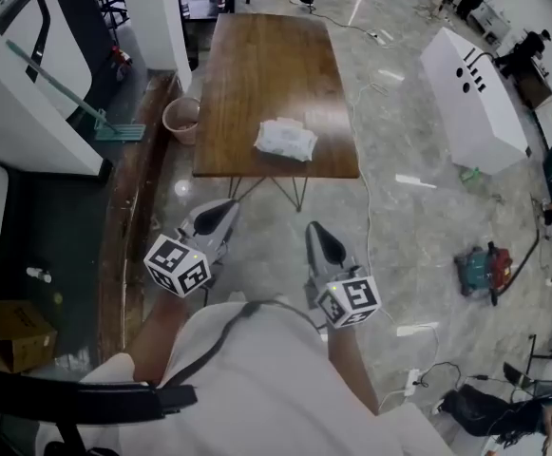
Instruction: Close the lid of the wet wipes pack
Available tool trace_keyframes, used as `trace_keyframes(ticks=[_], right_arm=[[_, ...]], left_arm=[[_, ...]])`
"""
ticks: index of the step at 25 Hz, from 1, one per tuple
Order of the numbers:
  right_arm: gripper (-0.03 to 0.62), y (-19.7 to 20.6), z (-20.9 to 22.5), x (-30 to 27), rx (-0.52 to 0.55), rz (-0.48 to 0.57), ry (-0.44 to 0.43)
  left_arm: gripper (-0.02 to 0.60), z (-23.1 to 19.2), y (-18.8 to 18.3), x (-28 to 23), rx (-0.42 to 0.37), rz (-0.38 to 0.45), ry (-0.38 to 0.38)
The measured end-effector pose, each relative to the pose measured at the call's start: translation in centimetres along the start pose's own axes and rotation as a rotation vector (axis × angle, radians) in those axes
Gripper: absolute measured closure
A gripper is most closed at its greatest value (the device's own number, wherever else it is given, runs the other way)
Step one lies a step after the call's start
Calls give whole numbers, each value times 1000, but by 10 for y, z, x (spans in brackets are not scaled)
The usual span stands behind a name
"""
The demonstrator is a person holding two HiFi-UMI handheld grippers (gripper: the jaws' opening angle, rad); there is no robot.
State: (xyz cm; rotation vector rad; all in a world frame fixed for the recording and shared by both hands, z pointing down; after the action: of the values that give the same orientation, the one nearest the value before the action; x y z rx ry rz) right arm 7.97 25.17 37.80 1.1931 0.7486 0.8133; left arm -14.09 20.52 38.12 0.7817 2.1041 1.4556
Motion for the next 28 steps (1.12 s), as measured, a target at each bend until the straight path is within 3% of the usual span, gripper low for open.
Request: trace_keyframes(ticks=[16, 28], right_arm=[[588, 21, -32, -1, -43, -23, 38], [588, 25, -32, -26, -41, -44, 6]], left_arm=[[580, -27, 4, 38, -8, -32, 10], [577, -46, 5, 43, -18, -26, 2]])
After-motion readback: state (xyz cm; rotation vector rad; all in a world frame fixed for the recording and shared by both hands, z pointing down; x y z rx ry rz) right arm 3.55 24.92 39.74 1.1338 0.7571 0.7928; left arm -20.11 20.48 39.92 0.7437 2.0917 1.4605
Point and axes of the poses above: the fingertips, and each gripper's own axes: x backward along the fingers, z to its right, y out of its underside, the point moved 6 cm from there along x, backward along the fingers, and after that the axes turned 2 degrees about x, right-handed, at the moved point
